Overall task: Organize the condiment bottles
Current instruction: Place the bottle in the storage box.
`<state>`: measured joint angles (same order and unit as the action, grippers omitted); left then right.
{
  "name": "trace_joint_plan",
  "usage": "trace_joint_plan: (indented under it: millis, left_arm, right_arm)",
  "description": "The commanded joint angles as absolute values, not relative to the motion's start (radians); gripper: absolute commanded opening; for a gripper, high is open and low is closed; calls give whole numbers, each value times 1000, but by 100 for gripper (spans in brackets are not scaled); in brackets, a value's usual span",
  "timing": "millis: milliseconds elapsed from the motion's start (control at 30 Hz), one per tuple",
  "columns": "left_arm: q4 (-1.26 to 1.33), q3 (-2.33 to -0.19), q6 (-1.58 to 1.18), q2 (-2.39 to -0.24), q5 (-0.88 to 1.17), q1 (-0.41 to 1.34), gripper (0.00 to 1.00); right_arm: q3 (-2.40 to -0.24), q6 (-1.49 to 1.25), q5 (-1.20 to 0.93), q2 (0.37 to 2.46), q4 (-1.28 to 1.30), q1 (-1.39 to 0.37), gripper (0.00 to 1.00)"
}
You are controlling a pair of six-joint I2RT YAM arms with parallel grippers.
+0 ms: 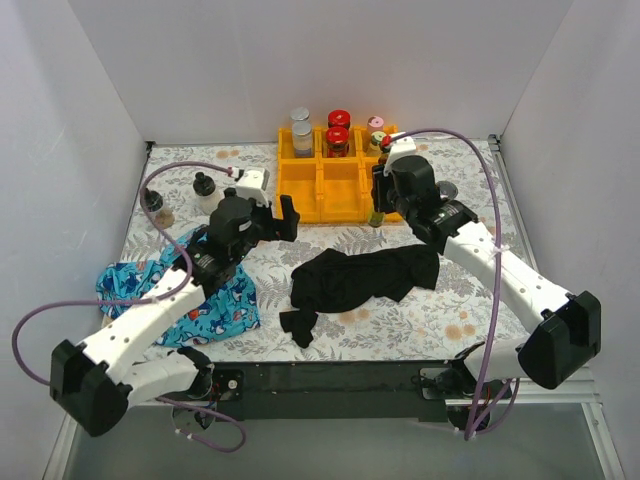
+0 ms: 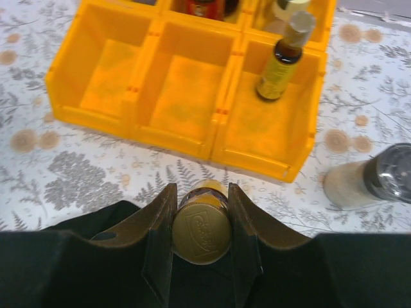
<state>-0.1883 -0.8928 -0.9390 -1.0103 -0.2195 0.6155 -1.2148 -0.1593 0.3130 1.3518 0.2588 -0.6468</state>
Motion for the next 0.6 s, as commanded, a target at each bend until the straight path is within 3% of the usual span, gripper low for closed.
trace_joint_plan:
  millis: [0, 133, 567]
  left_arm:
    - [-28, -927, -783, -1146, -187, 609, 98]
    - [37, -896, -782, -1233, -183, 594, 98]
    - [28, -873, -796, -1204, -118, 578, 98]
  right_arm:
    - [-1246, -85, 331, 1325, 198, -583, 1]
    - [-1272, -49, 333, 1367, 164, -520, 1]
    - [-1423, -34, 241, 1615, 55, -373, 1]
